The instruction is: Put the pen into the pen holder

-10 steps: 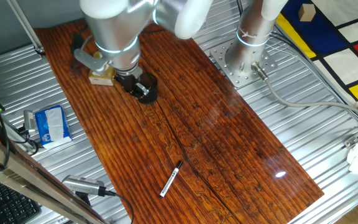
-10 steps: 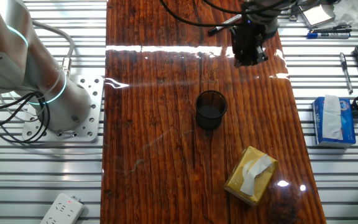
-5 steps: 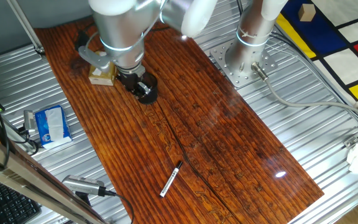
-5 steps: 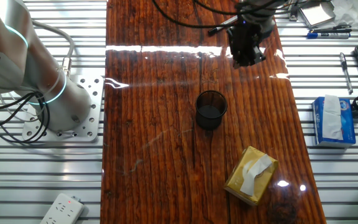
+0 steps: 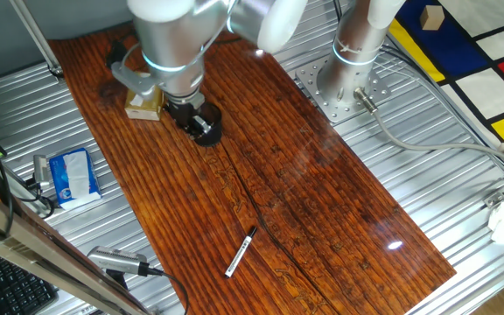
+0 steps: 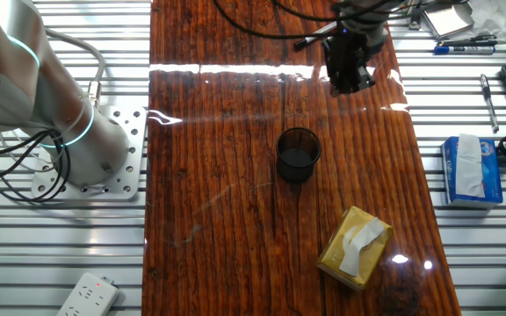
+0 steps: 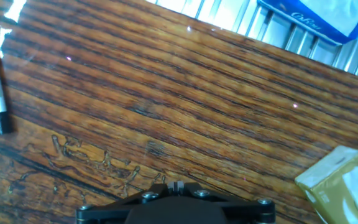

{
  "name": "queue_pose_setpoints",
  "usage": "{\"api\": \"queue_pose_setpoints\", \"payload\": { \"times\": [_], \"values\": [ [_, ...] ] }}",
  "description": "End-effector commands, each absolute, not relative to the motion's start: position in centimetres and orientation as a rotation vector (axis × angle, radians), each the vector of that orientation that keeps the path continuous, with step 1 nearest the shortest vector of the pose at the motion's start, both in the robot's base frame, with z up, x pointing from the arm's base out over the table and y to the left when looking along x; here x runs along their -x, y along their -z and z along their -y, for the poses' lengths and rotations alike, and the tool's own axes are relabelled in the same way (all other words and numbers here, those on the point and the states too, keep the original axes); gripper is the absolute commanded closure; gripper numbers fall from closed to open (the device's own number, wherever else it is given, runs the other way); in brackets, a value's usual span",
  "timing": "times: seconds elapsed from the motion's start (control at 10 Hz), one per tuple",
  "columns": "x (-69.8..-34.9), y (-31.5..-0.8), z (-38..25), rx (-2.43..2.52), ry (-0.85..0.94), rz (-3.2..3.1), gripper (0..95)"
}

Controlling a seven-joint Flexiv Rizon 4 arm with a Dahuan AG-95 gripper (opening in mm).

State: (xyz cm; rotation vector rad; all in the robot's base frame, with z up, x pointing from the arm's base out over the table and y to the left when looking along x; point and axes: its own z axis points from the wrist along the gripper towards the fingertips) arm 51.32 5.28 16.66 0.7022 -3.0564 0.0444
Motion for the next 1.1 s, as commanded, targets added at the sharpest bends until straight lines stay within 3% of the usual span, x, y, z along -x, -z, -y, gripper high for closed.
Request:
{"api": "queue_pose_setpoints", "payload": {
  "times": [0.1,1.1],
  "values": [
    [-51.51,-16.59,-5.33,-1.03,-0.017,2.928,95.0],
    [-51.51,-16.59,-5.33,-1.267,0.007,2.836,95.0]
  ]
}}
